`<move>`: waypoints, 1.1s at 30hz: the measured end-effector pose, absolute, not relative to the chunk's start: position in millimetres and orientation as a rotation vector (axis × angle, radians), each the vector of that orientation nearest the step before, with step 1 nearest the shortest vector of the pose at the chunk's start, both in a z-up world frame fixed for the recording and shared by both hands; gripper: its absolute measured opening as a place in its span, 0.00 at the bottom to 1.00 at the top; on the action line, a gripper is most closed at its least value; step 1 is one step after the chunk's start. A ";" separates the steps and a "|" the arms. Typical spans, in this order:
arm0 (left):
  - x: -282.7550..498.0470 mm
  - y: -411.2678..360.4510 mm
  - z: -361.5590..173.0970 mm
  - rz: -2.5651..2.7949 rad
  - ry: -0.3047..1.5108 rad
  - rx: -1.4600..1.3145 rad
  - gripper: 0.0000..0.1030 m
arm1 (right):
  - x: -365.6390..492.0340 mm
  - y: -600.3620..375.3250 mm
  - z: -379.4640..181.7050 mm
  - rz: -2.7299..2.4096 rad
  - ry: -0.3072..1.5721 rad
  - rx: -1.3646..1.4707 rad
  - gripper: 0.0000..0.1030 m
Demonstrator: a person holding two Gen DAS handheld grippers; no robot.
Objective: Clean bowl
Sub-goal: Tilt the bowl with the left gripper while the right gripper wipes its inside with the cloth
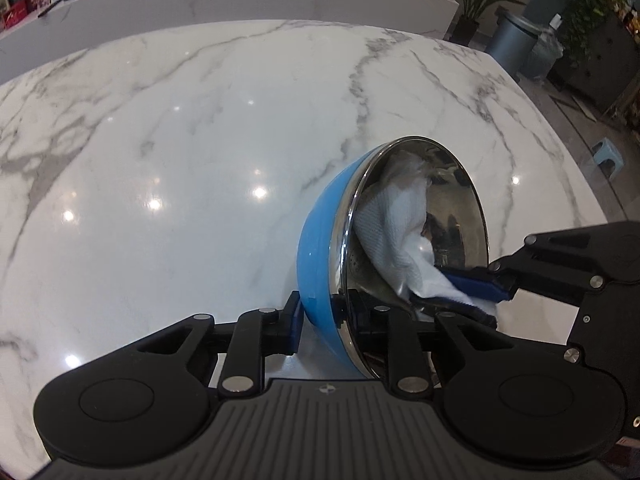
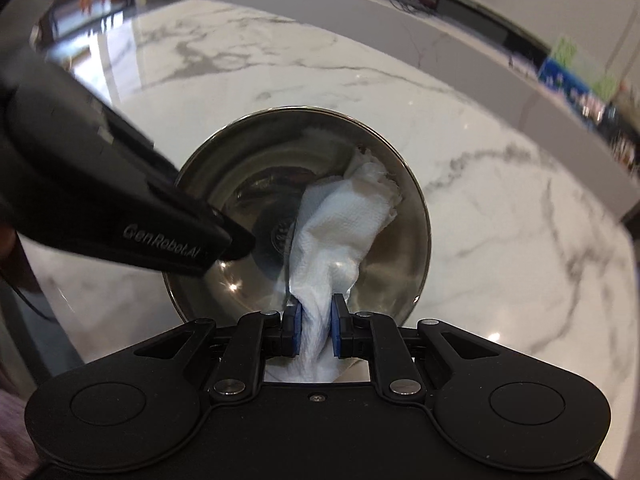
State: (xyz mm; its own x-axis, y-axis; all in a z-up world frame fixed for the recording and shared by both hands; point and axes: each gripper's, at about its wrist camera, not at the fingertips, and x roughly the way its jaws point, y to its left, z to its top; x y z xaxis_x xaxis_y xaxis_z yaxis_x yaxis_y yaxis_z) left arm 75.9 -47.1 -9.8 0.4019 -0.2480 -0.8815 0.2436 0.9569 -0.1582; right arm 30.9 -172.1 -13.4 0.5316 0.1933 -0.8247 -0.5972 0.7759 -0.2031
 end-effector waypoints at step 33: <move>70.4 -54.5 -20.6 -0.290 1.128 -0.037 0.19 | 24.4 -181.6 -16.0 0.425 0.890 -0.435 0.11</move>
State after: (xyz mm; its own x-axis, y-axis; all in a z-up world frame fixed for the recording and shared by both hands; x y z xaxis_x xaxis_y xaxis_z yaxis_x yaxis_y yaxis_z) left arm 70.4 -54.5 -20.6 0.3948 -0.2471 -0.8849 0.2103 0.9619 -0.1747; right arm 24.4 -181.6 -16.0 0.5591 0.1721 -0.8110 -0.5230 0.8323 -0.1839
